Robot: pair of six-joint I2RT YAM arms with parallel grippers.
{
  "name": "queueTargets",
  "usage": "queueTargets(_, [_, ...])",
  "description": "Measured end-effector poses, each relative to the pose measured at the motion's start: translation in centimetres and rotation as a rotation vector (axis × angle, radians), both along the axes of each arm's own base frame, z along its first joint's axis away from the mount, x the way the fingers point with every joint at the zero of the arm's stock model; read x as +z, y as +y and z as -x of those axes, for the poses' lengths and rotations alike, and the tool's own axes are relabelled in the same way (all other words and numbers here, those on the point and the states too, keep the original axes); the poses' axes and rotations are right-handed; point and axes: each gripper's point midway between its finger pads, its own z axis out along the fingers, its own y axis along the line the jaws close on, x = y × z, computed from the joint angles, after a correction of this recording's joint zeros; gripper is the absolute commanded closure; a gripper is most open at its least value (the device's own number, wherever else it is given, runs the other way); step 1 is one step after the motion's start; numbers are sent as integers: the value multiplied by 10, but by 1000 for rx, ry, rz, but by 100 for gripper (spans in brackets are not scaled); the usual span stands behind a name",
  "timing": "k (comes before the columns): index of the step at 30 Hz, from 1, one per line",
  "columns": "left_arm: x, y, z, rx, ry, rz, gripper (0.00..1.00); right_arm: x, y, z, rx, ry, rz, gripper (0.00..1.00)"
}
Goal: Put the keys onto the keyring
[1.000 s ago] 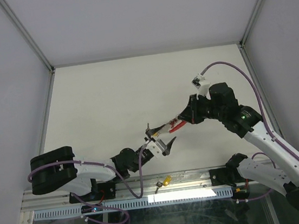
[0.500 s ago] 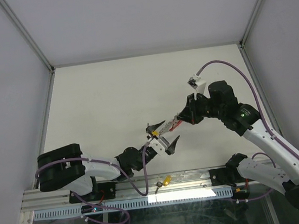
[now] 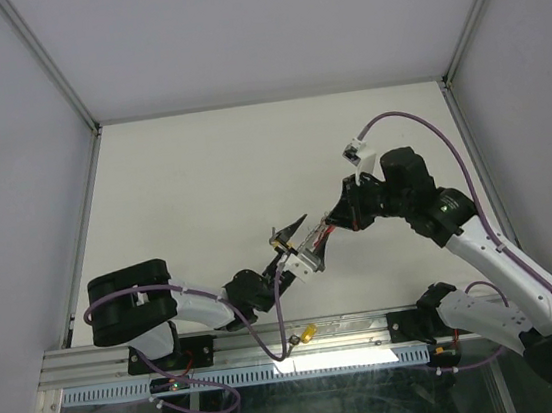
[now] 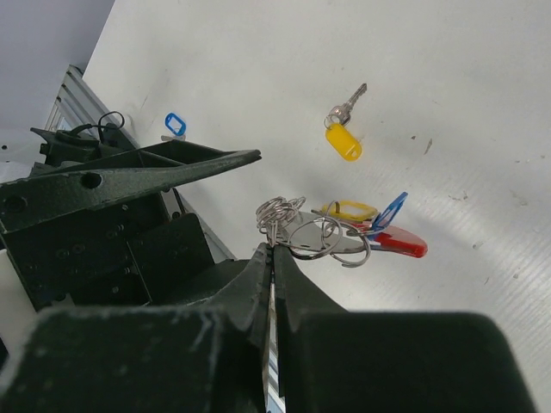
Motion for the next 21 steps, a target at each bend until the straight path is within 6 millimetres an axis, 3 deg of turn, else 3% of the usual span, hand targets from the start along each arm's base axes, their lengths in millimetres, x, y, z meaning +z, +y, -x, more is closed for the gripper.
queueTargets(5, [1, -2, -1, 5, -15, -5, 55, 0, 1, 1, 3, 18, 4, 100])
queueTargets(13, [0, -3, -1, 6, -25, -10, 57, 2, 3, 2, 12, 41, -6, 100])
queueTargets(17, [1, -5, 0, -2, -29, -8, 66, 1, 5, 3, 15, 51, -10, 100])
queueTargets(19, [2, -6, 1, -11, -32, -9, 63, 1, 5, 3, 16, 51, -10, 100])
queueTargets(21, [2, -7, 2, -21, -35, -10, 54, 1, 5, 4, 17, 51, -9, 100])
